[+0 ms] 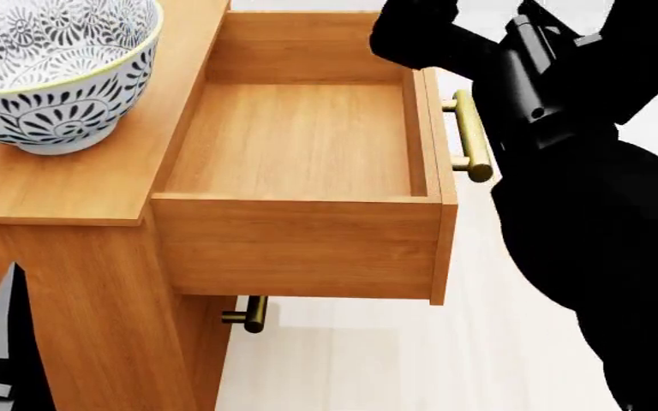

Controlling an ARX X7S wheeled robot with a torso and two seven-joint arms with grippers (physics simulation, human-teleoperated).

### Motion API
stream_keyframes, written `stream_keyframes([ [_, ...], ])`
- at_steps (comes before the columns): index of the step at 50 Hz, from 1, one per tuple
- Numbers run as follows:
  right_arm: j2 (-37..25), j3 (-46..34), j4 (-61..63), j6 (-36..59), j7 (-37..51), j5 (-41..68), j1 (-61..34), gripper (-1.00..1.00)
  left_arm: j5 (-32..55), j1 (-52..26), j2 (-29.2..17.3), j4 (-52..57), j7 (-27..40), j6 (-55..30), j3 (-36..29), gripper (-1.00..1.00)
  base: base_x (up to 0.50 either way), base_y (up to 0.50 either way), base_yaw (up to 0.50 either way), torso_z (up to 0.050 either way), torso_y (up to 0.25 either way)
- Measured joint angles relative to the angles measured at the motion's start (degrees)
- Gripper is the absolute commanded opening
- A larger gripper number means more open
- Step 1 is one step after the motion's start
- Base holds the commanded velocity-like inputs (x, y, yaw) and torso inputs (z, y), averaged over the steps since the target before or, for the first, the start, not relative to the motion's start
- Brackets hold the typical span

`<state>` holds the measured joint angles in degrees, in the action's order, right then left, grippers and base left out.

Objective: Put the bowl on top of the cabinet.

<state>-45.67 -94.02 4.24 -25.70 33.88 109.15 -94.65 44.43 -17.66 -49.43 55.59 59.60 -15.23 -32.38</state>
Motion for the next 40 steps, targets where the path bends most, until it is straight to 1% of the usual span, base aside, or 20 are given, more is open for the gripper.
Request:
stream_keyframes([
  [12,-6.84,-2.32,11.04,-12.69,6.64,-13.75,10.62,1.0,0.04,-0.13,-0.25,0.16,0.34,-0.18,-0.14,1.0,0.0,0.0,0.0,0.0,0.0],
  [25,-11.16,-4.13,17.01,-22.17,16.1,-31.48,21.95,1.0,0.28,-0.1,-0.79,0.32,0.78,-0.06,0.03,1.0,0.0,0.0,0.0,0.0,0.0],
  [31,-12.96,-4.65,19.41,-21.82,23.81,-41.34,26.01,1.0,0.17,0.19,-1.1,0.27,0.96,0.17,0.11,1.0,0.0,0.0,0.0,0.0,0.0],
  [40,-15.47,-4.77,24.66,-15.89,37.06,-54.45,29.26,1.0,-0.39,0.1,-0.99,0.18,1.43,-0.5,-0.42,1.0,0.0,0.0,0.0,0.0,0.0],
])
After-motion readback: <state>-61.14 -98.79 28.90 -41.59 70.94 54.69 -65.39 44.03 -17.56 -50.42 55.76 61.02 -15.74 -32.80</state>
